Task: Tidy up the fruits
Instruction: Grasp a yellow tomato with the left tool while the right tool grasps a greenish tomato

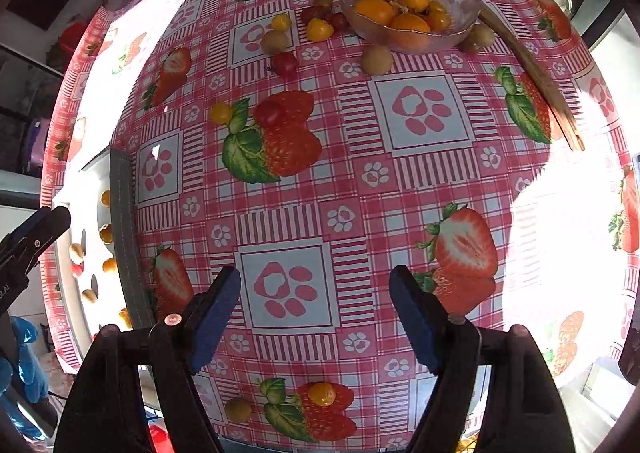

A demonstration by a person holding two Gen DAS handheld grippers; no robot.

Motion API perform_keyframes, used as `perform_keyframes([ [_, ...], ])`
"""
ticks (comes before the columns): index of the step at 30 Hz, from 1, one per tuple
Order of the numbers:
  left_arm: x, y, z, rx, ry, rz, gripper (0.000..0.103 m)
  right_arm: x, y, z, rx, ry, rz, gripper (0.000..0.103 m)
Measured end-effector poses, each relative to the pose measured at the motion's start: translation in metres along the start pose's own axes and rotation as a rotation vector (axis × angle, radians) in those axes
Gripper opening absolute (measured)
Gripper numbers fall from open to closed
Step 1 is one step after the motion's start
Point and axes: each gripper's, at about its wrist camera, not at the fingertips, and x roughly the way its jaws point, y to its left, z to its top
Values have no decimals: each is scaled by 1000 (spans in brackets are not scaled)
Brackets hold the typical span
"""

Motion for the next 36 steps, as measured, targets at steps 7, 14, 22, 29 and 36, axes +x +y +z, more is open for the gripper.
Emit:
perform_keyframes([
  [7, 58, -40, 20, 57, 60, 30, 71, 6, -21, 42, 71, -45, 3, 80],
  [14, 98, -51, 33, 64, 77, 27, 71, 31, -25, 77, 59, -48, -4, 80],
  [22, 113, -59, 42, 65, 69, 48, 71, 49, -24, 105, 71, -103, -38, 74],
  [29, 114, -64, 49, 40, 53, 56, 47, 52, -20, 120, 107, -150, -25, 45],
  [36, 106, -66, 51, 30, 57, -29, 21, 45, -24, 118, 102, -150, 16, 28],
])
